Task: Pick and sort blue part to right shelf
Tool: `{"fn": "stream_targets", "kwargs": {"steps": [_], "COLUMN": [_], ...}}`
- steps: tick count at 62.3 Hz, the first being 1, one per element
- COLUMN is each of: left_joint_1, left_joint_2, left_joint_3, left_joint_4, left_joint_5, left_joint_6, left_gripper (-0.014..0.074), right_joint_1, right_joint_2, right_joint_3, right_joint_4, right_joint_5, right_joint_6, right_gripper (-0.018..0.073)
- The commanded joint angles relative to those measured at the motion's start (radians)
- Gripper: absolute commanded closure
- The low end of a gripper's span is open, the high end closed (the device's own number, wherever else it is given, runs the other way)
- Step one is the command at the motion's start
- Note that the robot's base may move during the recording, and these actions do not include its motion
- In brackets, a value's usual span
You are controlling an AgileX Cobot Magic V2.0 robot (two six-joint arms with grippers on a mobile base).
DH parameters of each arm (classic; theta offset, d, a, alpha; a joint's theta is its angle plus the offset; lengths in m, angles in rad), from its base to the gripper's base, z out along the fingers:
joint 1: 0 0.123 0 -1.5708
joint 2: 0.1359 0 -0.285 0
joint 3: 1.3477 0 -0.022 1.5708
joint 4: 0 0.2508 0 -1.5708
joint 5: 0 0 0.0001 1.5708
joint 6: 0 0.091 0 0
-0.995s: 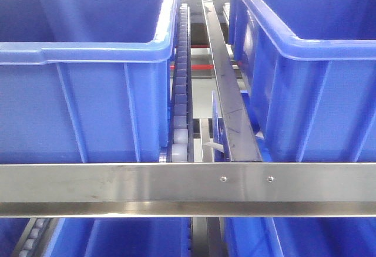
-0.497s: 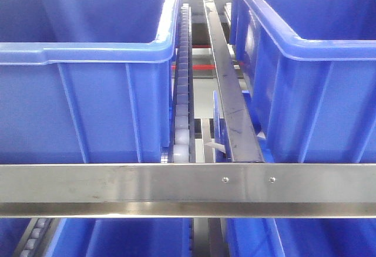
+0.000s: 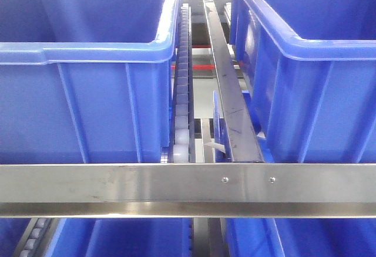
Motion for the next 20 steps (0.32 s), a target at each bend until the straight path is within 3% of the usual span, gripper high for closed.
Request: {"fn": "stream_targets", "kwargs": {"steps": [1,20], "left_joint_1": [-0.007,-0.007], "left_joint_2": [-0.019,-0.019], "left_joint_3": [0.024,0.024], "left_joint_4": [-0.008,-0.008], "left_joint_5": [-0.083,-0.083], "left_joint_6": [-0.002,-0.002], "left_gripper": [0.0473,0.0473], "right_joint_1": [-0.004,-0.004], "right_joint_2": [-0.023,-0.023], "right_joint_3": [-0.020,-0.020], "right_joint_4": [-0.001,-0.001], "right_joint_5": [-0.097,-0.094], "right_joint_6": [-0.006,-0.006], "right_gripper": [0.0514,0.0514]}}
